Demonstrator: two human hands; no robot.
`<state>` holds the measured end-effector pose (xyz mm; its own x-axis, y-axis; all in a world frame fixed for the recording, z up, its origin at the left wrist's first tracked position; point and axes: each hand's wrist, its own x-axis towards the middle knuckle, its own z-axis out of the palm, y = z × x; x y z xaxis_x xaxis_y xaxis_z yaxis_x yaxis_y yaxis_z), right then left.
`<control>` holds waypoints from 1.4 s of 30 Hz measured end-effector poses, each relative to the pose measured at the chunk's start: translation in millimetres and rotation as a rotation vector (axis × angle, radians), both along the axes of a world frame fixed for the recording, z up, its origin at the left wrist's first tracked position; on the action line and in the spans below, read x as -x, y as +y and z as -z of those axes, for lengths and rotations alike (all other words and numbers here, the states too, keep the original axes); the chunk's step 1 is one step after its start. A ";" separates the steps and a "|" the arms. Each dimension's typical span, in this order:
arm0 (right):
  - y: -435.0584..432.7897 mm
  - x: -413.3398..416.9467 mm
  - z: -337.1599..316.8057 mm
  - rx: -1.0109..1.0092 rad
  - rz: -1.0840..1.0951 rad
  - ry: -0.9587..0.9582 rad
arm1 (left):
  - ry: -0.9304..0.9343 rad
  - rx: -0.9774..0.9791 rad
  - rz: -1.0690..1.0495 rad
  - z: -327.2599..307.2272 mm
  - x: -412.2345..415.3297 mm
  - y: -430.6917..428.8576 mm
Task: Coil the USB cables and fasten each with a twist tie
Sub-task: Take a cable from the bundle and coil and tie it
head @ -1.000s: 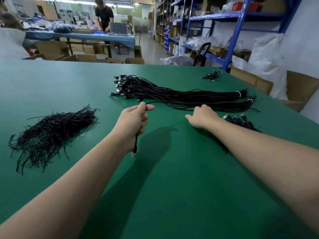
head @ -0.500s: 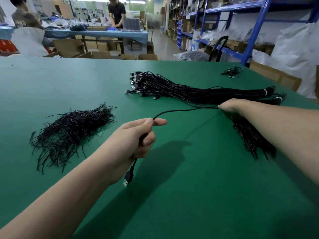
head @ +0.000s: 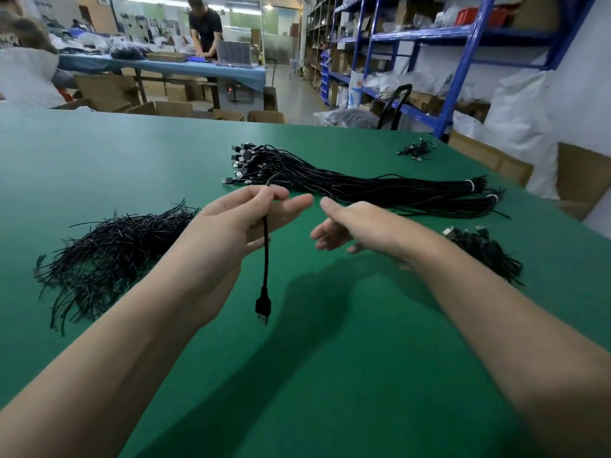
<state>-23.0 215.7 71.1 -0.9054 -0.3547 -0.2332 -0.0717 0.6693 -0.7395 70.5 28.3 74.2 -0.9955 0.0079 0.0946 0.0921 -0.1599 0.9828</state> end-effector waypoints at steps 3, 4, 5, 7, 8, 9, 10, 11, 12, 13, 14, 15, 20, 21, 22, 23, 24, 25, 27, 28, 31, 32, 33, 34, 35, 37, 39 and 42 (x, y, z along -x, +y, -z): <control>-17.1 -41.2 -3.4 0.652 -0.107 -0.367 | 0.072 0.059 -0.028 -14.6 4.7 11.9; -20.5 -46.8 -6.2 0.779 -0.111 -0.385 | 0.088 0.083 -0.040 -20.7 6.5 14.5; -22.9 -50.4 -10.1 0.871 -0.124 -0.381 | 0.099 0.109 -0.043 -26.5 8.2 16.8; -26.6 -55.4 -19.1 0.990 -0.166 -0.359 | 0.098 0.141 -0.017 -35.2 9.8 20.1; -28.0 -57.6 -23.0 1.016 -0.183 -0.350 | 0.100 0.168 -0.008 -37.8 11.0 21.0; -29.1 -59.9 -26.4 1.032 -0.184 -0.353 | 0.105 0.208 -0.006 -39.3 12.6 21.5; -29.9 -61.8 -28.9 1.047 -0.166 -0.365 | 0.108 0.243 -0.006 -39.2 14.0 21.6; -29.7 -62.1 -30.3 1.061 -0.144 -0.371 | 0.108 0.269 0.002 -38.3 16.0 21.7; -28.7 -61.0 -31.1 1.065 -0.124 -0.364 | 0.102 0.285 0.015 -37.2 18.0 21.9; -27.5 -59.4 -30.9 1.056 -0.105 -0.356 | 0.097 0.299 0.027 -35.6 19.8 21.8; -26.8 -58.1 -29.8 1.035 -0.088 -0.346 | 0.099 0.315 0.031 -34.3 21.5 21.3; -26.6 -56.7 -27.8 1.005 -0.072 -0.332 | 0.111 0.338 0.030 -32.8 23.5 20.3; -28.9 -55.5 -11.8 0.871 -0.052 -0.348 | 0.176 0.417 -0.023 -29.8 31.8 9.5; -28.8 -55.2 -10.5 0.863 -0.060 -0.356 | 0.183 0.427 -0.036 -29.3 33.3 7.9; -28.7 -54.9 -10.3 0.856 -0.065 -0.357 | 0.189 0.435 -0.041 -29.2 33.7 7.3; -28.5 -54.2 -10.4 0.851 -0.069 -0.353 | 0.197 0.446 -0.039 -28.9 34.1 7.1; -28.1 -53.5 -10.7 0.847 -0.074 -0.344 | 0.205 0.460 -0.031 -28.7 33.7 7.5; -27.7 -53.1 -11.3 0.839 -0.079 -0.335 | 0.213 0.479 -0.019 -28.4 33.3 7.5; -27.2 -53.3 -12.0 0.809 -0.097 -0.320 | 0.225 0.510 -0.016 -28.2 32.4 8.1; -26.9 -53.6 -12.1 0.792 -0.108 -0.314 | 0.242 0.538 -0.037 -27.9 32.6 8.5; -23.0 -54.9 -15.2 0.778 -0.157 -0.319 | 0.383 0.687 -0.231 -24.0 37.1 6.3; -21.0 -55.1 -16.8 0.777 -0.181 -0.323 | 0.454 0.750 -0.279 -24.1 37.7 4.0; -18.9 -55.5 -18.9 0.776 -0.210 -0.332 | 0.527 0.823 -0.262 -24.0 37.7 1.5; -17.0 -56.0 -21.2 0.774 -0.243 -0.349 | 0.597 0.904 -0.187 -22.9 37.3 -0.6; -15.0 -57.0 -23.9 0.775 -0.278 -0.369 | 0.652 0.968 -0.097 -21.3 36.7 -1.9; -10.8 -59.2 -30.1 0.783 -0.347 -0.403 | 0.684 0.977 0.021 -20.0 34.8 -0.6; -5.4 -60.8 -38.0 0.819 -0.395 -0.426 | 0.680 0.890 0.027 -17.6 33.5 3.6; 4.9 -59.7 -50.2 0.948 -0.400 -0.452 | 0.672 0.806 -0.005 -12.0 33.2 12.7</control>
<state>36.7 220.6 121.4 -0.5870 -0.8096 0.0071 0.2486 -0.1886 -0.9501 37.3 41.0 86.1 -0.7403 0.3103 0.5964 0.6571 0.5212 0.5445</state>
